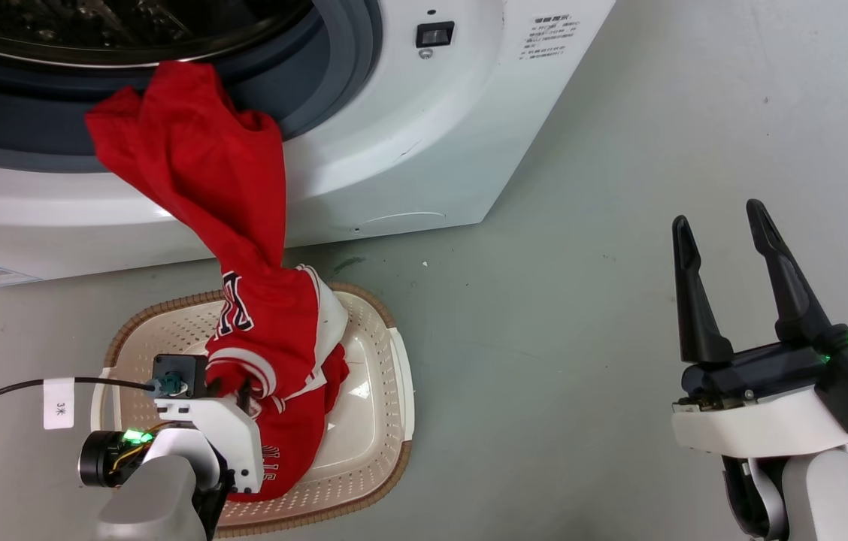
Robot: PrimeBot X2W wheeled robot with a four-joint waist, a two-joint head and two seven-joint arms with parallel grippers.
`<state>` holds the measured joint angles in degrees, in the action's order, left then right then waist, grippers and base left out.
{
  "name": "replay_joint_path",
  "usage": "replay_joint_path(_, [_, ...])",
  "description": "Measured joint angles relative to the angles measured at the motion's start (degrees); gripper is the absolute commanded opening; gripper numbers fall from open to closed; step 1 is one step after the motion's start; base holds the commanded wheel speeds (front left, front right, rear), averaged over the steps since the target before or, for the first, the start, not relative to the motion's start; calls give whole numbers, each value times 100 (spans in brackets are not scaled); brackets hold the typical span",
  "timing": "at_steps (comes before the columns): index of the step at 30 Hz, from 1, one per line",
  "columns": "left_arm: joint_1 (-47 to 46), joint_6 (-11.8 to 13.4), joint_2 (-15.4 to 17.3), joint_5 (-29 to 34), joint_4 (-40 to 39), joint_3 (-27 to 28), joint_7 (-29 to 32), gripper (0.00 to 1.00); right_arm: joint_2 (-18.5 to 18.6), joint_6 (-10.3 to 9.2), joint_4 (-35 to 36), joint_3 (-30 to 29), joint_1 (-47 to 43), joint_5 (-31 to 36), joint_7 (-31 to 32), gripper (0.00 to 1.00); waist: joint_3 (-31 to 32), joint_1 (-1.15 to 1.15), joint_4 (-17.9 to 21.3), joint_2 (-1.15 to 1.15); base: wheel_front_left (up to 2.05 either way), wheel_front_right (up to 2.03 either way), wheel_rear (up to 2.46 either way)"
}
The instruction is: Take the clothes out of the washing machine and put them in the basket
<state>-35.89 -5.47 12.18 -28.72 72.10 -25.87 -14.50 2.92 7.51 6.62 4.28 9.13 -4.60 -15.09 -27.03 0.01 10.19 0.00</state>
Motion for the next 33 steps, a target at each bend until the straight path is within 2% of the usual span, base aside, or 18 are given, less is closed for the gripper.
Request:
replay_joint_path(13, [3,0,-12,-78,115,-26,9,100,0,0,-92,19,-25,-51,0,100,269,-1,-24,0,0,0,0])
replay_joint_path(17, [-16,73,35,-79,-15,29,-36,100,0,1,-99,48,-54,-53,0,100,355,0,-19,0,0,0,0])
replay_joint_path(20, [-63,243,107,-175,-485,294,-42,100,0,1,-97,58,-105,-86,0,100,398,-1,4,0,0,0,0])
replay_joint_path(26, [-65,639,238,108,-1581,770,-57,100,1,0,-73,40,-116,-98,0,100,314,-1,76,0,0,0,0])
replay_joint_path(29, [-61,725,293,242,-1818,1000,-57,100,1,0,-38,44,-106,-101,0,100,201,-1,125,0,0,0,0])
replay_joint_path(33, [-257,777,379,319,-1762,1302,-57,100,0,1,-2,52,-42,-123,0,100,-19,-1,212,0,0,0,0])
